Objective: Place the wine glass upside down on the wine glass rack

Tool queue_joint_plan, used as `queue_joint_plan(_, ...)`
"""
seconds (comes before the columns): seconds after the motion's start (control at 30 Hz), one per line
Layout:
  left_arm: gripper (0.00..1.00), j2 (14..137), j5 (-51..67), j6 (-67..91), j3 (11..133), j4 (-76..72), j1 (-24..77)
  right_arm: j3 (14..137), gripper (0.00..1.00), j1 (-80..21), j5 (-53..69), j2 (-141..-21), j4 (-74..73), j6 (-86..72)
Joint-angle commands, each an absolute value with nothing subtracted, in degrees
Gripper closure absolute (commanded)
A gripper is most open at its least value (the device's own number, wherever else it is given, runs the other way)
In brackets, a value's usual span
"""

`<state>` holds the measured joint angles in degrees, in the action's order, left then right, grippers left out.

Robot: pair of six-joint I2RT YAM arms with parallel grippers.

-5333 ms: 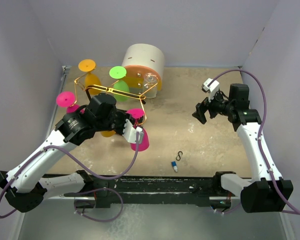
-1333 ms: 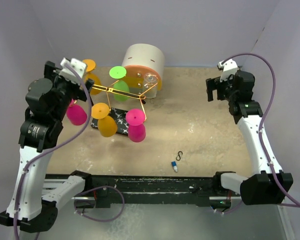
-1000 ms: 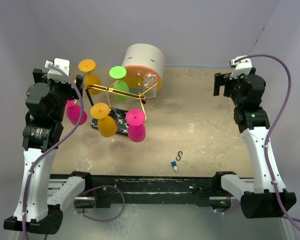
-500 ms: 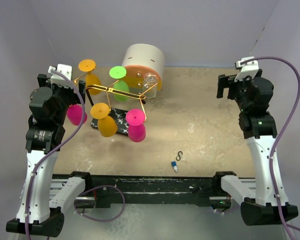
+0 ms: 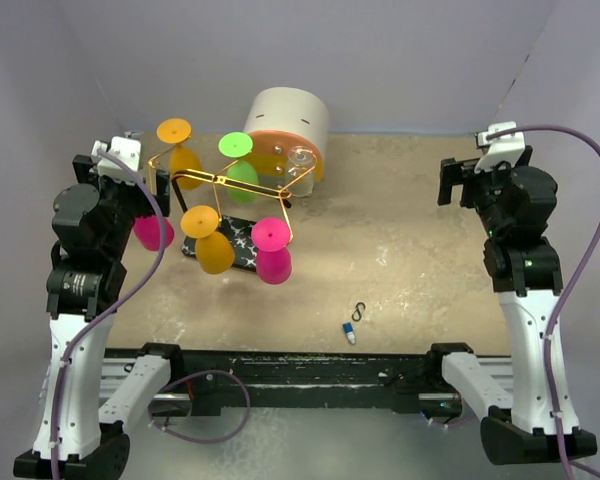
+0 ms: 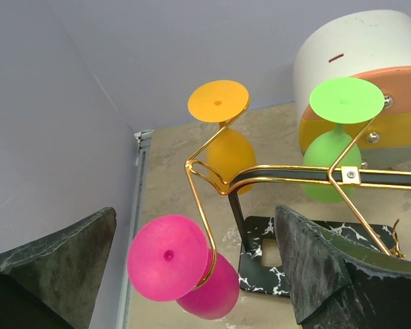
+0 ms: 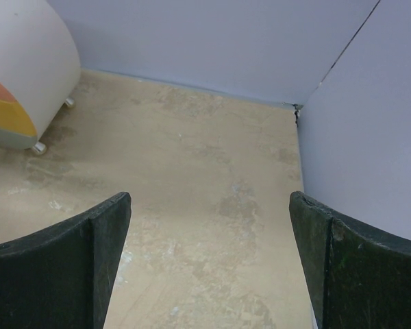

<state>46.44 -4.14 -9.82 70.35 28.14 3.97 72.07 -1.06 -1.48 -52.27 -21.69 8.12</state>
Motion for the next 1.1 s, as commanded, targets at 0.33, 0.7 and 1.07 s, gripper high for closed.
queue_joint_plan(0.33, 0.01, 44.2, -2.0, -8.0, 70.0, 27.6, 3.4, 73.1, 0.0, 0.9, 2.6, -50.6, -21.4, 9.1)
queue_joint_plan(0.7, 0.01, 43.9, -1.5, -7.4, 70.4, 28.1, 3.4, 72.9, 0.0, 1.3, 2.3, -48.8, -21.9, 9.4)
queue_joint_plan(1.07, 0.01, 43.6, -1.8, -7.2, 69.8, 27.6, 3.4, 73.3, 0.0, 1.3, 2.8, -48.7, -22.1, 9.5)
